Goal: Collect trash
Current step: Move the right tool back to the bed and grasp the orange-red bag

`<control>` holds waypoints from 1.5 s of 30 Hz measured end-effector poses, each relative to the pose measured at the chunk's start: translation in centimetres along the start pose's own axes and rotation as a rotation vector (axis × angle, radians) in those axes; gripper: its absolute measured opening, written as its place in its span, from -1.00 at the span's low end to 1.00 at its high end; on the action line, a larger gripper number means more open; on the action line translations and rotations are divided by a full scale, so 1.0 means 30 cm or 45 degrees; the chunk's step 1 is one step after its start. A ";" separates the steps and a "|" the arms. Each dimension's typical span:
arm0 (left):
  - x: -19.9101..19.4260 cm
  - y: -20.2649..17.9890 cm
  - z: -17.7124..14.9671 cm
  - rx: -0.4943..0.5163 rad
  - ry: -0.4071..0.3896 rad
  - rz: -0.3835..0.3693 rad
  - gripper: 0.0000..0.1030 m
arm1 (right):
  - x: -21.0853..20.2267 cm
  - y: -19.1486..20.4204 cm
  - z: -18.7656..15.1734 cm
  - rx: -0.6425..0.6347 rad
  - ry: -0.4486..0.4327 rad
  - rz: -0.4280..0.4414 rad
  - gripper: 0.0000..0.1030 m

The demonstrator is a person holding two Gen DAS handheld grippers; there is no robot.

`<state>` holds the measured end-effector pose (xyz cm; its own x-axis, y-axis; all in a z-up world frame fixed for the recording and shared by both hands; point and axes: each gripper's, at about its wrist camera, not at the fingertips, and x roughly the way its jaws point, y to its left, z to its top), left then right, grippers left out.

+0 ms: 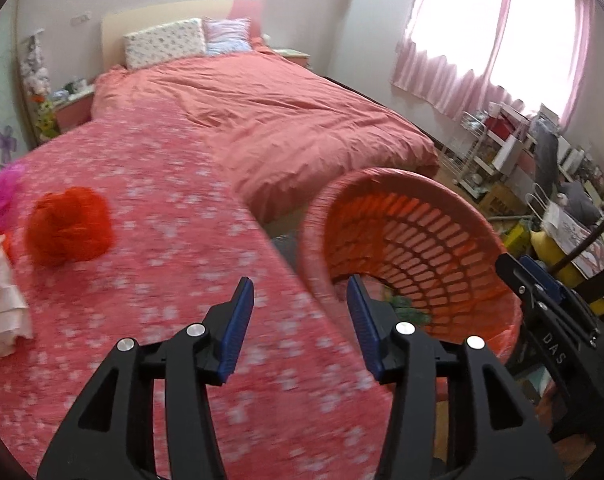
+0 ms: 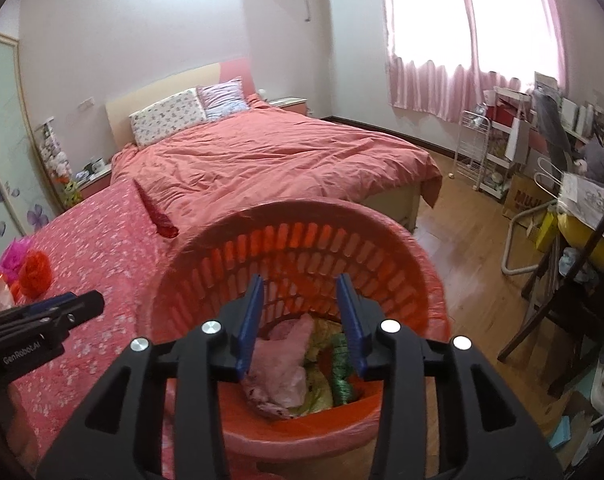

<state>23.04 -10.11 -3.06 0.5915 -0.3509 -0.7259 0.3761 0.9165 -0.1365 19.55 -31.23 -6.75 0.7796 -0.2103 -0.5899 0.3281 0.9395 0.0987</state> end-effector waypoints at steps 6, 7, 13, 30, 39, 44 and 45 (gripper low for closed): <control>-0.097 0.145 -0.015 -0.084 -0.064 0.080 -0.05 | -0.009 0.160 -0.009 -0.097 0.016 0.087 -0.24; -0.114 0.168 -0.020 -0.098 -0.075 0.093 -0.05 | -0.012 0.195 -0.012 -0.118 0.019 0.104 -0.24; -0.226 0.339 -0.037 -0.200 -0.128 0.179 -0.05 | -0.030 0.377 -0.029 -0.219 0.035 0.201 -0.24; -0.451 0.761 -0.152 -0.451 -0.199 0.411 0.04 | 0.055 0.955 0.035 -0.373 0.075 0.466 -0.05; -0.424 0.912 -0.202 -0.535 -0.148 0.444 0.04 | 0.202 1.107 0.032 -0.419 0.187 0.461 0.04; -0.404 0.932 -0.208 -0.555 -0.132 0.436 0.04 | 0.220 1.119 0.009 -0.441 0.222 0.515 0.01; -0.397 0.939 -0.211 -0.561 -0.127 0.430 0.04 | 0.223 1.126 0.007 -0.445 0.229 0.528 -0.08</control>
<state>22.08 21.09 -2.52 0.6999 -0.0212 -0.7140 -0.1665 0.9672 -0.1920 35.95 -0.96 -7.21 0.6926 0.2156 -0.6884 -0.2059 0.9737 0.0979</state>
